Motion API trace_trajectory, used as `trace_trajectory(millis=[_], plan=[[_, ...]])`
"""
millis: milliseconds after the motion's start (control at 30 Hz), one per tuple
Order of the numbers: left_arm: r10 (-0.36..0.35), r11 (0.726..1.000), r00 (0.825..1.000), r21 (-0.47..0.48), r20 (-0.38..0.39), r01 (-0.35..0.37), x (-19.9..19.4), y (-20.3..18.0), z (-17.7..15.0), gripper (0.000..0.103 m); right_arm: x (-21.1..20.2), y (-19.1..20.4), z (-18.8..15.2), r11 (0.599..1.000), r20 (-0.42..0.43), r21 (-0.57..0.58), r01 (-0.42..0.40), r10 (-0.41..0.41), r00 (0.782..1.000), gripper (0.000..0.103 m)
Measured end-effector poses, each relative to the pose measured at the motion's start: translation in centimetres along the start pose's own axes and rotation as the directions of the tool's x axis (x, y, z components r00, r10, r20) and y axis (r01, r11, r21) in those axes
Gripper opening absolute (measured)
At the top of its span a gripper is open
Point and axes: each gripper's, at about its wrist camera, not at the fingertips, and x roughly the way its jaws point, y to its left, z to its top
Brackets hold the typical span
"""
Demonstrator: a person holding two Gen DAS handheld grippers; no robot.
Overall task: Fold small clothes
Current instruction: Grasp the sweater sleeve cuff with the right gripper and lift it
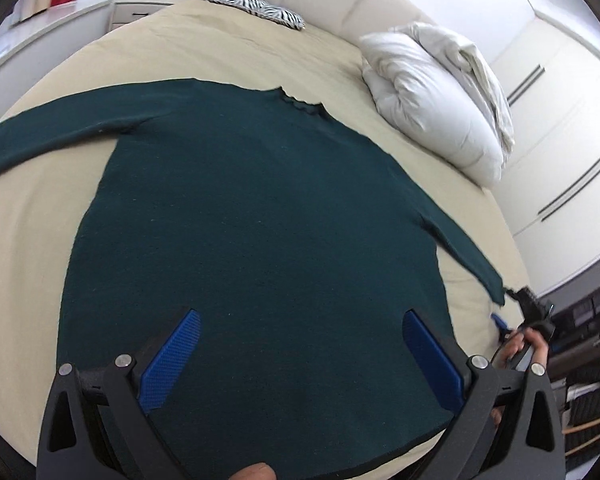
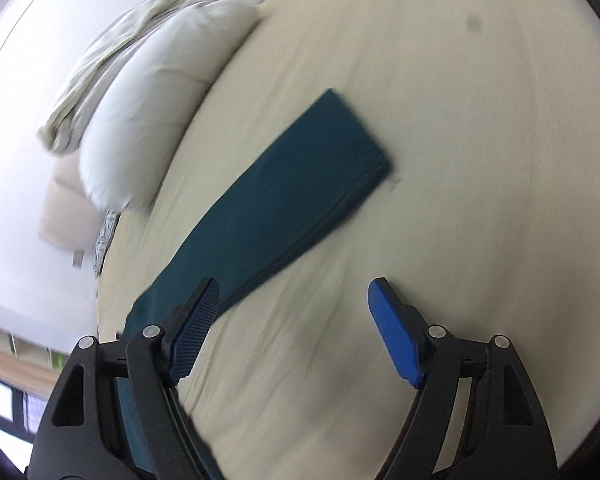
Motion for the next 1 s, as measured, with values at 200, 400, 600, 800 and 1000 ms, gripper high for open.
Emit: trace_trajectory(millis=[200,400,600,800,1000], plan=[[-0.044,0.998,0.997,-0.047,-0.058,0.041,2.3,1.0,0.6,0.103,2.9,-0.7,2.9,1.000,0.064,0.005,-0.006,0.006,0.998,0.065],[-0.134,0.986,0.989,-0.107,-0.068,0.126,3.2,2.7,1.2,0.103,5.4,1.8,5.0,0.998,0.068,0.029,0.048,-0.050,0.996,0.016],[-0.233,0.959,0.972,-0.173,-0.035,0.224,3.5,4.5,2.1,0.103,4.3,9.6,2.5,0.984,0.090,-0.174,0.035,-0.020,0.996,0.007],[-0.214,0.950,0.973,-0.212,0.089,0.228,2.2,6.9,3.6,0.103,5.4,24.9,-5.6,0.852,-0.036,-0.501,-0.155,0.159,0.987,0.007],[-0.184,0.939,0.978,-0.276,0.094,0.203,2.4,10.5,4.6,0.103,11.0,35.2,-18.8,0.700,-0.249,-0.650,-0.295,0.170,0.953,0.007]])
